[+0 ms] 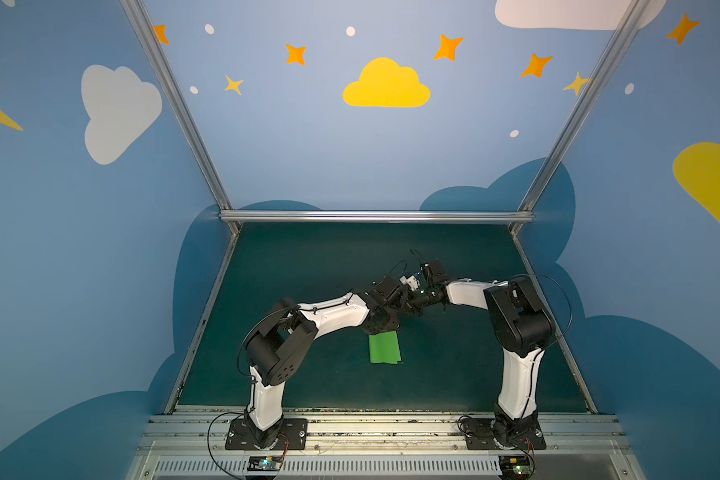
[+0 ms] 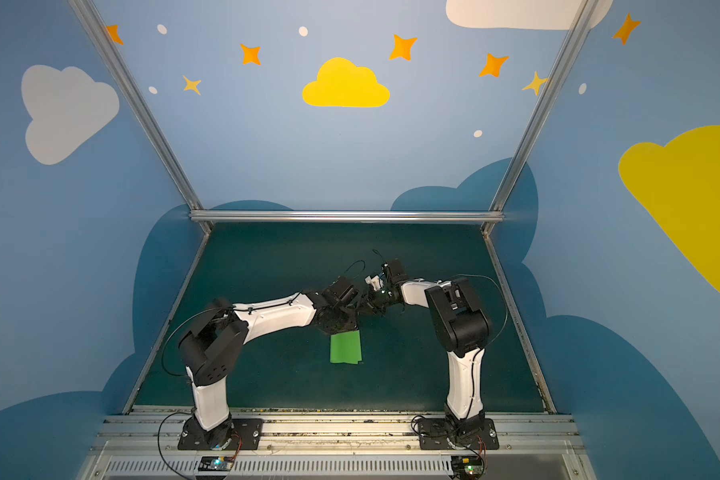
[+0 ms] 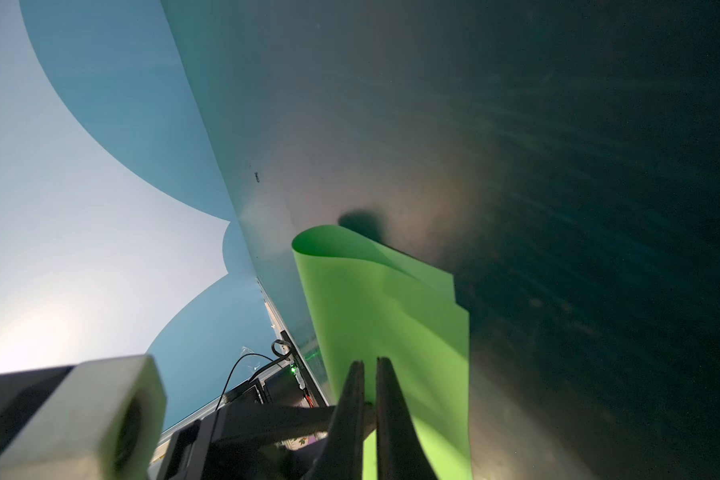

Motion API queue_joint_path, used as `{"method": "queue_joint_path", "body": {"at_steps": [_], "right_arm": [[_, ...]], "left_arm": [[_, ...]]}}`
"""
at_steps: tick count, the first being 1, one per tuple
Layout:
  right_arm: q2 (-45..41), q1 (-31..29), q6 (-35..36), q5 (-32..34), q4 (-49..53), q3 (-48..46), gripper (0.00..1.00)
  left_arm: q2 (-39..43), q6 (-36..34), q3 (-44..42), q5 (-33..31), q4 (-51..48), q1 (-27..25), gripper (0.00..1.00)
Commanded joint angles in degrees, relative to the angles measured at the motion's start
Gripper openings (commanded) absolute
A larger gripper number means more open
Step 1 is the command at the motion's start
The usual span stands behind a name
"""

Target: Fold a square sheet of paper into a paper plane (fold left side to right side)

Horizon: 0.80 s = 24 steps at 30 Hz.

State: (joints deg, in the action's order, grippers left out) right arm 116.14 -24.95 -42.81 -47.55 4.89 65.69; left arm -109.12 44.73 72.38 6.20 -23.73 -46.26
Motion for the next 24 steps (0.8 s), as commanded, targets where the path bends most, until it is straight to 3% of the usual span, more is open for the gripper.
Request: {"method": "queue_joint_path", "body": {"at_steps": [1,13,24], "right_arm": [[1.52,-0.01,-0.18,0.78,-0.49,-0.52,0.07],[2.95,0.51,0.8,1.84,0.07,-1.44,0.05],[3.32,0.71,1.23,1.86,0.29,-1.6,0.05]], "left_arm": [[-0.7,-1.0,1.57,-0.04,-0.79,-0.03,0.56],[3.02,-2.98,4.27,5.32,-2.23,1.49,0.61],[10.73,-2.8,-6.26,5.56,-0.97,6.96,0.71]]}}
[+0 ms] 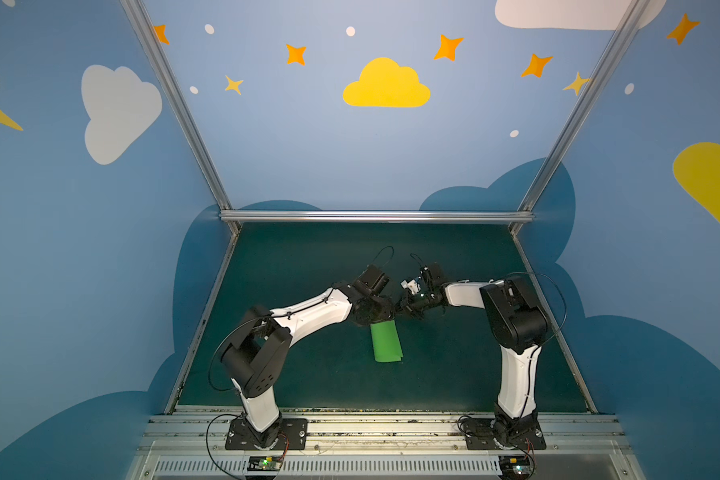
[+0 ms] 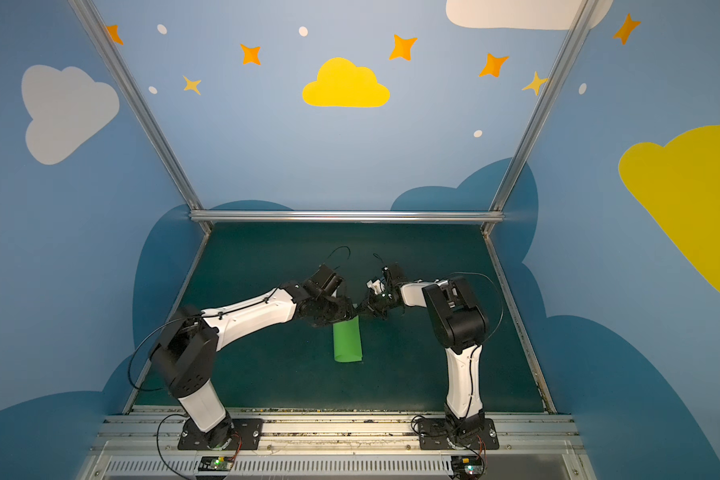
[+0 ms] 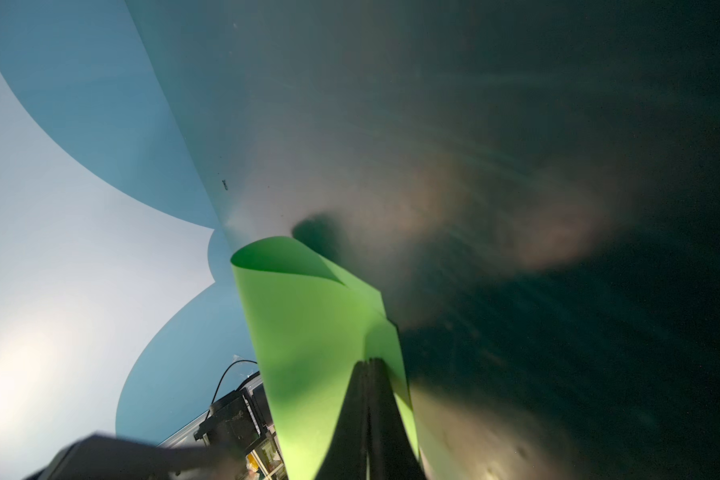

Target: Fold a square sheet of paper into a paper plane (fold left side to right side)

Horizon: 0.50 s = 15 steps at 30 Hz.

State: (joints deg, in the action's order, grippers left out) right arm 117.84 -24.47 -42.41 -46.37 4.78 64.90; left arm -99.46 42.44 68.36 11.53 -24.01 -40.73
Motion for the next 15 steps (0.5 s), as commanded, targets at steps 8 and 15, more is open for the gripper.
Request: {"method": "queue_joint_path", "body": {"at_steps": [8,15], "right_arm": [[1.67,0.3,1.01,0.7,0.59,-0.83,0.05],[1.28,0.38,1.02,0.62,1.01,-0.45,0.06]], "left_arm": [[-2.01,-2.62,-3.32,3.33,-0.01,2.94,0.74],[-5.32,-2.05,-3.26,3.98,2.26,2.57,0.69]]}}
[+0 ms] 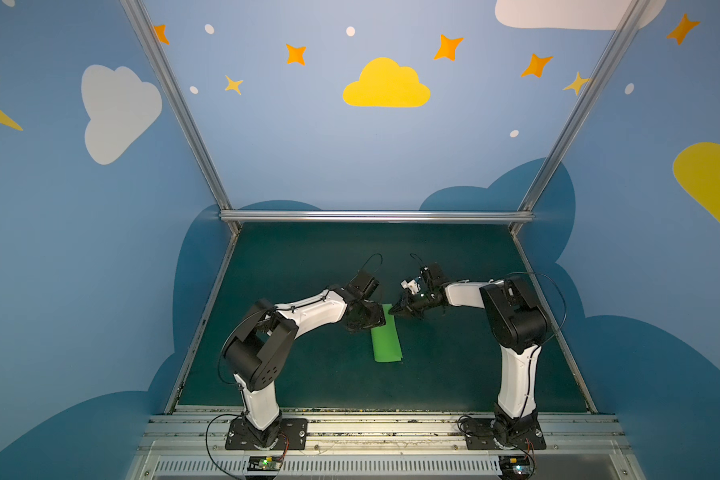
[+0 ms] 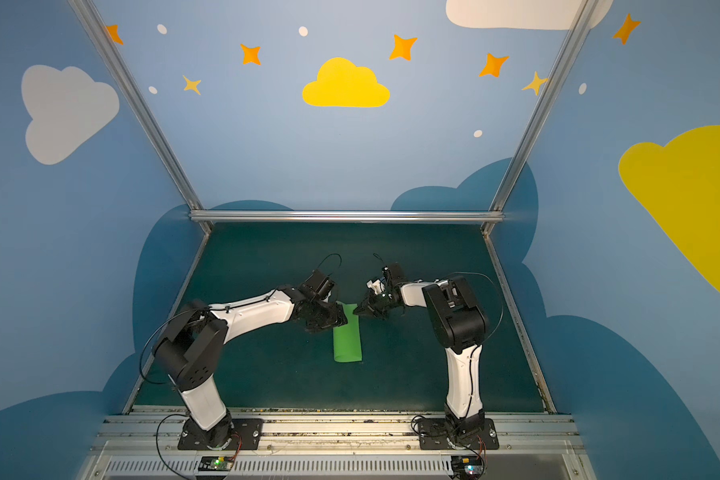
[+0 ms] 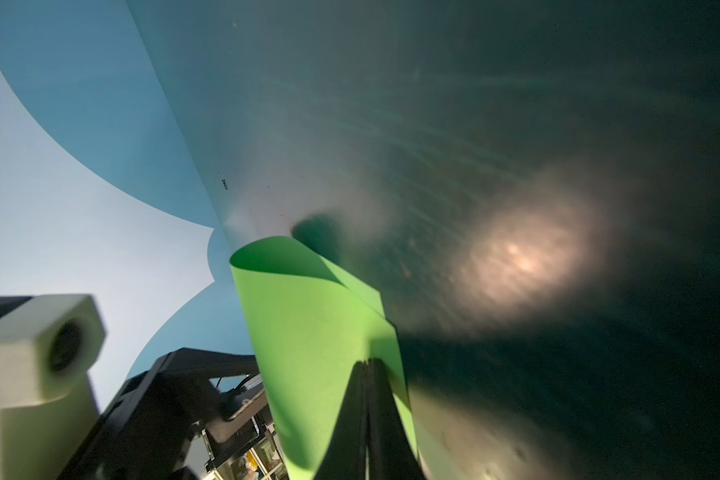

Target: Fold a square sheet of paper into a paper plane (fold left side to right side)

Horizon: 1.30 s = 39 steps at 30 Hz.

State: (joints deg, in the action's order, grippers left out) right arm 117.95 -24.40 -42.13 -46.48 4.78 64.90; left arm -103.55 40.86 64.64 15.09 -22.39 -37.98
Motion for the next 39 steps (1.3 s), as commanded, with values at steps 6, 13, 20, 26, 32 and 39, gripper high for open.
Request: {"method": "queue_joint_path", "body": {"at_steps": [6,13,20,26,32,39], "right_arm": [[-1.99,0.5,0.4,-1.48,1.4,0.7,0.17],[-9.9,0.8,3.05,-0.59,5.63,-0.13,0.3],[-14.26,1.05,5.39,5.24,7.98,-5.28,0.3],[-13.27,0.86,9.0,7.46,10.24,-6.5,0.17],[-10.09,0.67,10.05,6.34,9.27,-7.33,0.0],[-7.59,0.06,10.29,5.15,8.67,-7.03,0.0]], "left_arm": [[-2.46,-0.51,0.48,-2.44,0.05,-0.32,0.64],[-2.79,-0.49,1.31,-6.77,-1.5,-0.18,0.63],[-3.77,-1.96,3.02,-7.3,-3.18,-0.17,0.63],[-3.79,-3.27,3.47,-6.61,-3.55,-0.31,0.63],[-4.15,-4.95,3.3,-5.78,-3.72,-1.02,0.64],[-4.58,-6.17,3.47,-5.86,-4.47,-1.49,0.64]]}}
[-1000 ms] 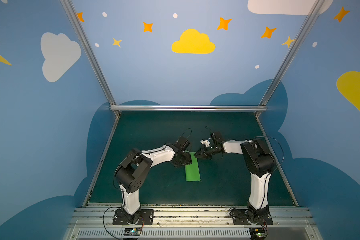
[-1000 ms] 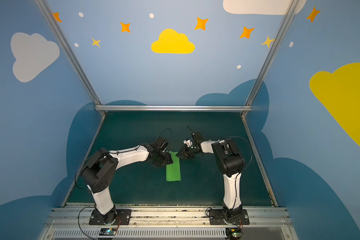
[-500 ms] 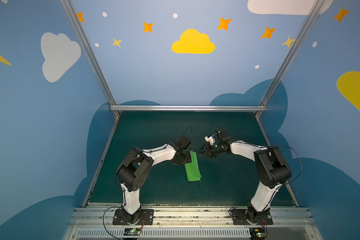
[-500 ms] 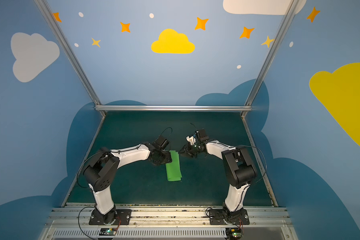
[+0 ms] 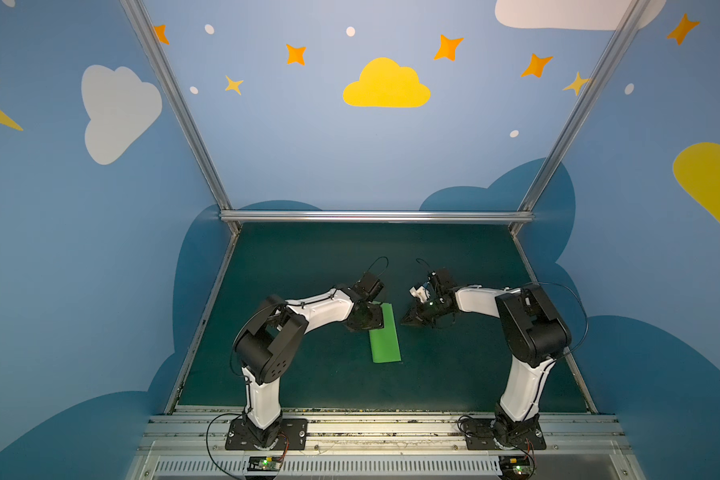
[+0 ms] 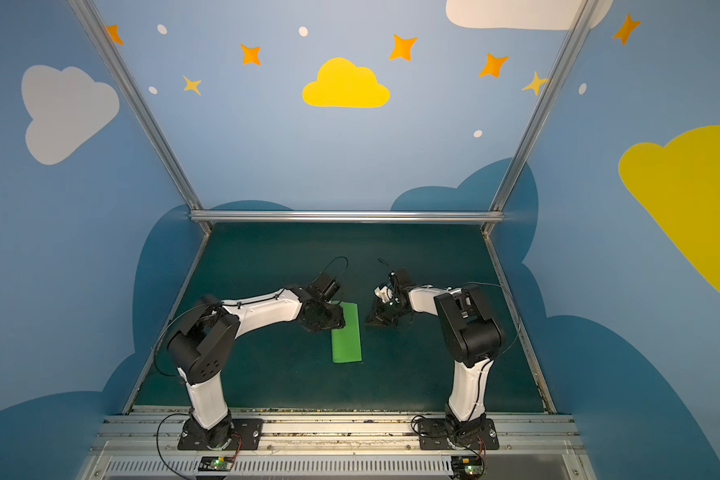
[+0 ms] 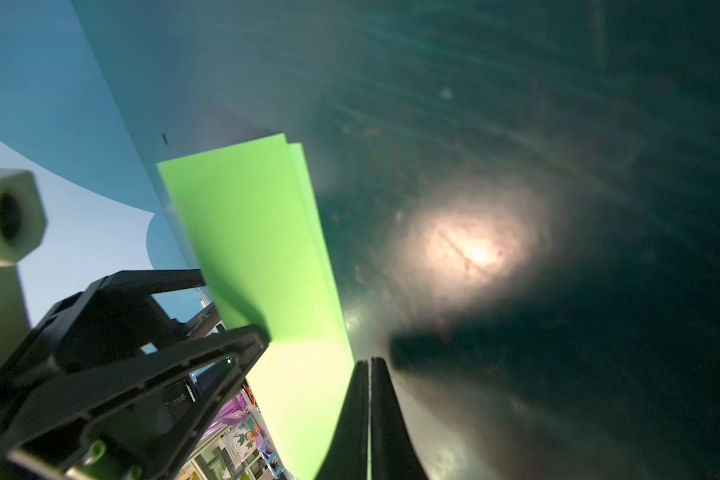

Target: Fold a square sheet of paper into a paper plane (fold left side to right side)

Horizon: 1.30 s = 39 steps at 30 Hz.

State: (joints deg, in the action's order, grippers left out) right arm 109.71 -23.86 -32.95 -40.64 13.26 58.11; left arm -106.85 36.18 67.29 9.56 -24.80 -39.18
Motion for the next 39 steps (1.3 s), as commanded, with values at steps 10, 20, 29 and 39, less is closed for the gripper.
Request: {"method": "queue_joint_path", "body": {"at_steps": [10,20,29,39], "right_arm": [[2.36,-1.52,1.44,-0.7,0.32,0.16,0.0],[3.58,-1.81,1.84,-1.32,0.51,0.6,0.0],[0.88,-1.98,1.79,-1.05,-1.59,-0.36,0.0],[-1.28,-2.54,2.11,-1.74,-3.23,-0.54,0.0]], "left_arm": [[-2.04,-1.44,0.79,-0.6,-1.85,-0.28,0.64],[-2.91,-1.21,0.94,-0.69,-1.7,-0.28,0.64],[-3.45,-1.19,0.98,-0.55,-1.57,-0.29,0.64],[-4.15,-0.5,1.28,-0.51,-1.52,-0.27,0.63]]}}
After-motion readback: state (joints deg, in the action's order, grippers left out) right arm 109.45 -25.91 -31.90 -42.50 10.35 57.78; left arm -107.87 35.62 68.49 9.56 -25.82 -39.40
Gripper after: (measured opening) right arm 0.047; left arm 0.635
